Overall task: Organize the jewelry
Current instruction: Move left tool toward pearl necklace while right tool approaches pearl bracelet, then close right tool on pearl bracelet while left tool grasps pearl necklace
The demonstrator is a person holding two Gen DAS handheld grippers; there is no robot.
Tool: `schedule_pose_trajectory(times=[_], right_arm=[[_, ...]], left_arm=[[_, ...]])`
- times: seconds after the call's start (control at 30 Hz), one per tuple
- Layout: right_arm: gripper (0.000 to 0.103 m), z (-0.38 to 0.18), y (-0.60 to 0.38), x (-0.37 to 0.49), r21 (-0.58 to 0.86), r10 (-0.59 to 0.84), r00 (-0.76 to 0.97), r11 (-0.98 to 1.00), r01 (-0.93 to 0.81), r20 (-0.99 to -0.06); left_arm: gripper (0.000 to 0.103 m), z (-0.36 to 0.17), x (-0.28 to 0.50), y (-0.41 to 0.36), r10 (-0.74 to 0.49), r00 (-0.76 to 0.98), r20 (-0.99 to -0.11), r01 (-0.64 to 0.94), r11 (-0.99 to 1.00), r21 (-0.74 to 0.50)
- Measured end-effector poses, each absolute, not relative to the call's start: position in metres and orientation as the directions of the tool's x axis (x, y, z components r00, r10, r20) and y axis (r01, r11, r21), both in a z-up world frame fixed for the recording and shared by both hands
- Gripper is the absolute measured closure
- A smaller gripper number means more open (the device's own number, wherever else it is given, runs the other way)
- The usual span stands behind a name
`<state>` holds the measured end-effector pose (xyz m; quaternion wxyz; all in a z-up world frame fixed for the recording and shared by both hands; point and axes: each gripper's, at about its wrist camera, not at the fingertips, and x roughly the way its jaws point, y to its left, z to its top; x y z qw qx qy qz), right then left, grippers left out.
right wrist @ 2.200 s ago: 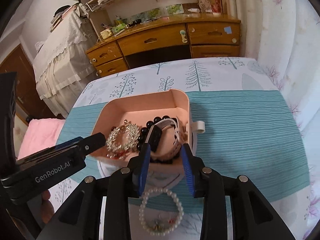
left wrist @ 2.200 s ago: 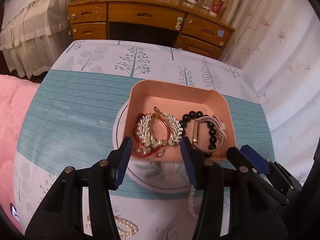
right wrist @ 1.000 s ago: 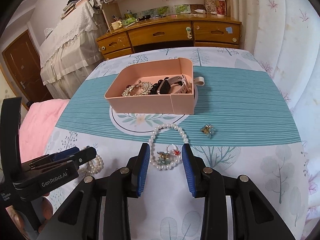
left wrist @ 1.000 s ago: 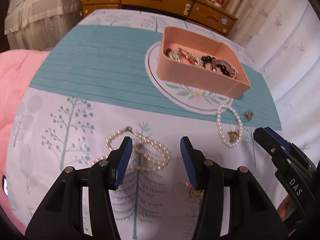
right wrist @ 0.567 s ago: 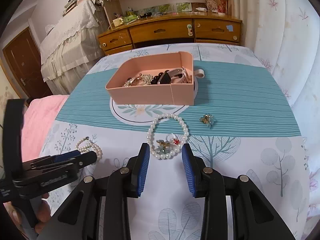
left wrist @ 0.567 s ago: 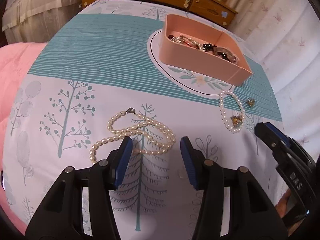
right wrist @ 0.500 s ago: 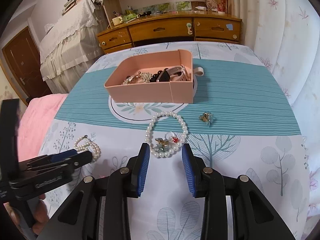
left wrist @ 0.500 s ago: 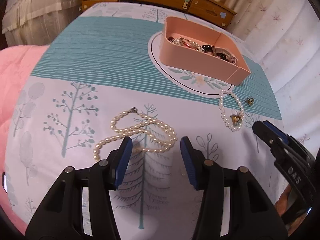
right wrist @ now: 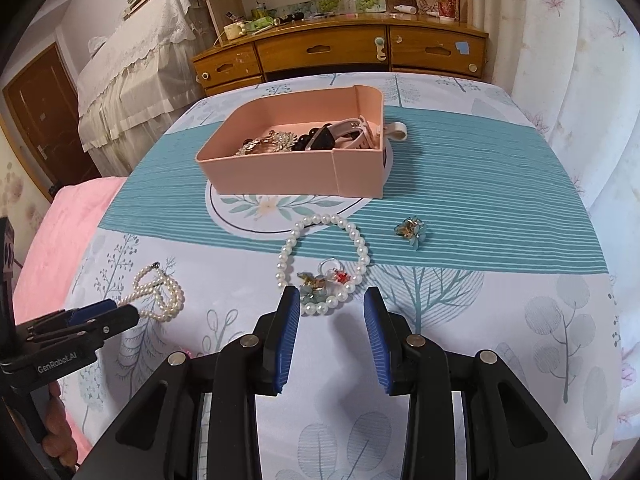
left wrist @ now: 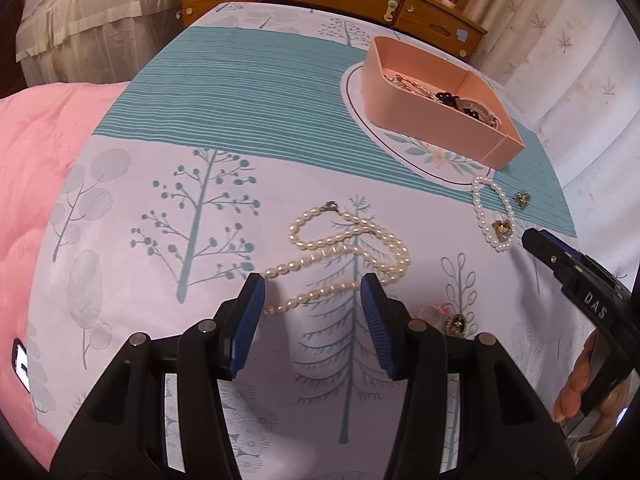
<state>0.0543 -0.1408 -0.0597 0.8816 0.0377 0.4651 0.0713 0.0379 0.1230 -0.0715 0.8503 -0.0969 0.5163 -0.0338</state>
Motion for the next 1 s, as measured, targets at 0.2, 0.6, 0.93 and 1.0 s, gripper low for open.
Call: schedule_pose_trajectory(times=[0.2,0.6,0.93,1.0], right_arm=[[0.07,-0.065,-0.164,0.09,0.242,0.236,0.487,0.969,-0.052,-0.841],[0.085,-0.081,-0.145,0.159,0.092,0.129,0.336,0.988,-0.124,-0.933],[0.096,-0.083,-0.132,0.171,0.029,0.086,0.327,0.984,-0.176,-0.941],[0.096,-0.083,-0.139,0.169,0.075,0.123,0.317,0.984,-0.16,-0.94]], left_arm=[[0.056,-0.071,0.046,0.131,-0.147,0.456,-0.878,-0.06,0.979,-0.195],[0.056,-0.072,0.057,0.156,-0.139,0.436,-0.889,-0.099,0.974,-0.202],[0.056,-0.068,0.082,0.155,-0.227,0.352,-0.908,-0.006,0.97,-0.245],[0.056,-0.068,0.09,0.156,-0.244,0.326,-0.914,-0.002,0.966,-0.258]])
